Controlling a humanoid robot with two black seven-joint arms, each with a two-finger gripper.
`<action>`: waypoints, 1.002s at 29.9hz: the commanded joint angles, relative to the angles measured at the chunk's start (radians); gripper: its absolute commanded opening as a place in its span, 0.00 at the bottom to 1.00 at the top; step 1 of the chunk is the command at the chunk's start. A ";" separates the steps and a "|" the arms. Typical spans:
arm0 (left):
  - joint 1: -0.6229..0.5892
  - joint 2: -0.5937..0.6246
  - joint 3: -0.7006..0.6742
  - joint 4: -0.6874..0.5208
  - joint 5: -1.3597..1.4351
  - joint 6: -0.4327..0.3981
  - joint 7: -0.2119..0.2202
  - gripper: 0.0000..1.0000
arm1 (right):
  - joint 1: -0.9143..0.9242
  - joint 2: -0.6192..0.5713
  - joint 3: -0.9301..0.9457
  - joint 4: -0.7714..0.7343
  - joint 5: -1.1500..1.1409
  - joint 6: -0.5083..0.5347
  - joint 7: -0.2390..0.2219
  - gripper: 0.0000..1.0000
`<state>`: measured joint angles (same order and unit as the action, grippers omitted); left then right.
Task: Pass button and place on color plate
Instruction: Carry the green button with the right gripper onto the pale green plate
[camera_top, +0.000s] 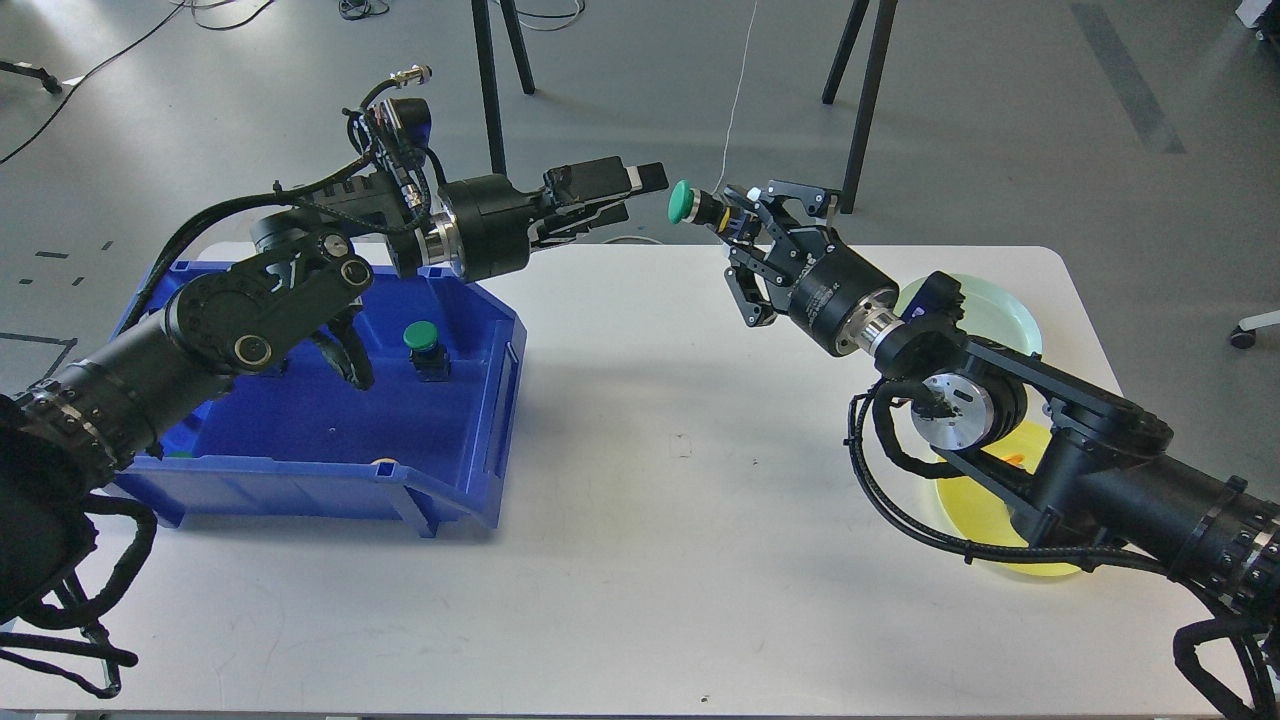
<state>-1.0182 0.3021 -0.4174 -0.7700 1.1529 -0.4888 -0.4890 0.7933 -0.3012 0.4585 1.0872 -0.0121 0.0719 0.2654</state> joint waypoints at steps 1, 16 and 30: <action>0.000 -0.001 -0.001 0.000 -0.001 0.000 0.000 0.93 | 0.001 -0.104 -0.004 0.003 -0.022 -0.130 0.000 0.00; 0.003 0.000 0.003 0.023 -0.059 0.000 0.000 0.94 | -0.017 -0.098 -0.127 -0.215 -0.298 -0.561 0.009 0.00; 0.003 -0.001 0.003 0.023 -0.059 0.000 0.000 0.94 | 0.047 0.301 -0.242 -1.050 -0.319 -0.561 -0.048 0.00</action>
<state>-1.0155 0.3008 -0.4138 -0.7470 1.0952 -0.4886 -0.4885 0.8376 -0.0090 0.2161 0.0890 -0.3320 -0.4888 0.2249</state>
